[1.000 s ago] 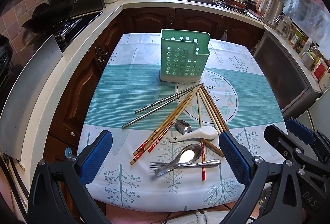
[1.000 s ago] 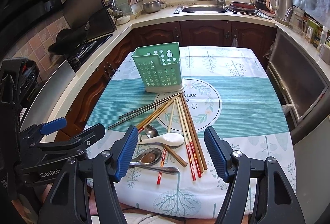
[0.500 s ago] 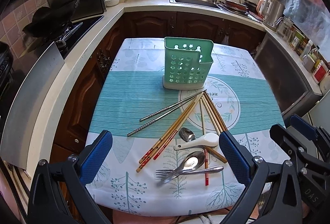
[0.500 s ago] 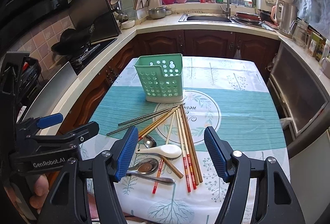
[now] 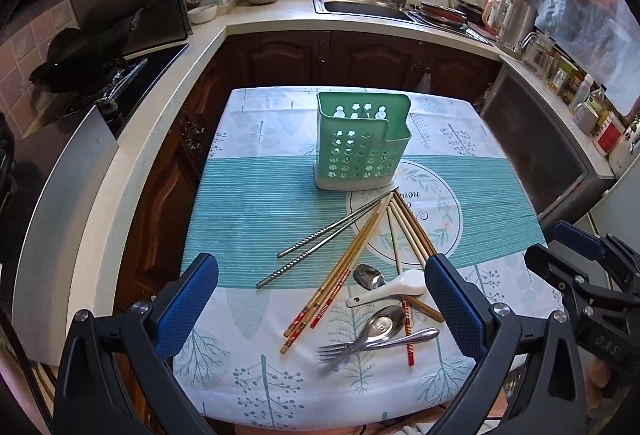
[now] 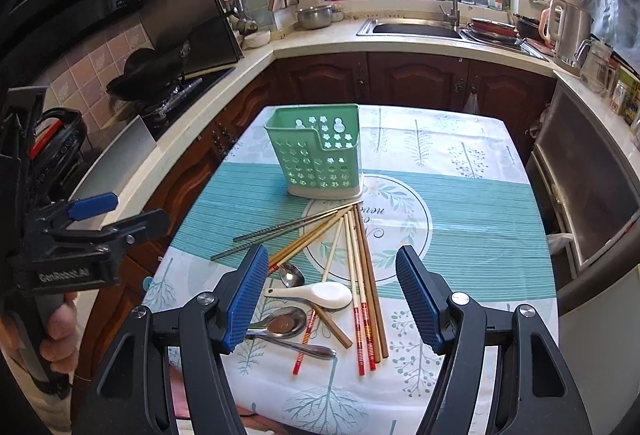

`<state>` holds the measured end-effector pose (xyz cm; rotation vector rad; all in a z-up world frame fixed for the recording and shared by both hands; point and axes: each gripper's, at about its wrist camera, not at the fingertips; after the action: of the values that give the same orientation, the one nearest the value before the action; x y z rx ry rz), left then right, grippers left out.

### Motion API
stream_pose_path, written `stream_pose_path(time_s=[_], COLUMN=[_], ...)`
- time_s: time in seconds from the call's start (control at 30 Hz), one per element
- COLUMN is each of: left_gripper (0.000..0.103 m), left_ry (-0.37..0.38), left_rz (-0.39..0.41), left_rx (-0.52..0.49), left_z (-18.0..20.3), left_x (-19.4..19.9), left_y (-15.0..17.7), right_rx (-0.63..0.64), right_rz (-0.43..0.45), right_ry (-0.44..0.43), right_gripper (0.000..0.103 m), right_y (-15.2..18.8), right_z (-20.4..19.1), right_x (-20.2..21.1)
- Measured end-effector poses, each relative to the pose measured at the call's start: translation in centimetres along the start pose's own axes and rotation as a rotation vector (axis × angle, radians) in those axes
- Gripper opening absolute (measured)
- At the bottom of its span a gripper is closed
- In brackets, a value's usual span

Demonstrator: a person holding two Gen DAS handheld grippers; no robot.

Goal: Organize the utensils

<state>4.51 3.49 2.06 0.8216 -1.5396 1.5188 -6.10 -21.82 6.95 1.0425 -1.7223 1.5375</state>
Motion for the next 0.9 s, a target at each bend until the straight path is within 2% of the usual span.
stream_pose_path(time_s=[0.2,0.43,0.5,0.6,0.77,0.9], left_gripper=[0.102,0.090,0.083,0.067,0.031,0.022], left_ry=[-0.030,0.039,0.051,0.060,0.091,0.098], left_rz=[-0.036,-0.166,-0.199,-0.265,-0.390,-0.443], left_rx=[-0.046,-0.098,-0.128,-0.185,-0.274,-0.316], left_z=[-2.1,-3.9,-3.7,-3.0,-1.7,-1.4], left_x=[-3.3,-9.7,-11.5,-14.7,-19.9,-22.2], left_y=[-1.7,-4.6,-5.3,-6.0,-6.4,-6.3], right_rx=[-0.035,-0.074,-0.087,-0.116,-0.156,-0.174], right_rz=[-0.113,-0.241,-0.277,-0.341,-0.416,-0.449], right_ry=[-0.014,-0.020,-0.030,-0.042,-0.056,-0.084], right_gripper=[0.057,0.050,0.050,0.047,0.045,0.045], right_y=[-1.3,-3.7,-4.4,-5.2,-5.4,-5.2], right_z=[1.2,3.0,3.6,4.4,5.8,6.1], right_x=[-3.8,-10.1,-12.3,-15.4,-19.5,-21.4])
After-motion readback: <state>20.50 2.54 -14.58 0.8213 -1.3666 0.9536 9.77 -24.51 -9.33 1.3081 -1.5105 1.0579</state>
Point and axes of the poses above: each gripper's, at about its wrist camera, not at the fingertips, and x roughly against the way its jaws point, z to its right, y to its underside, and after that the axes turned 8 degrees about -z, right-handed
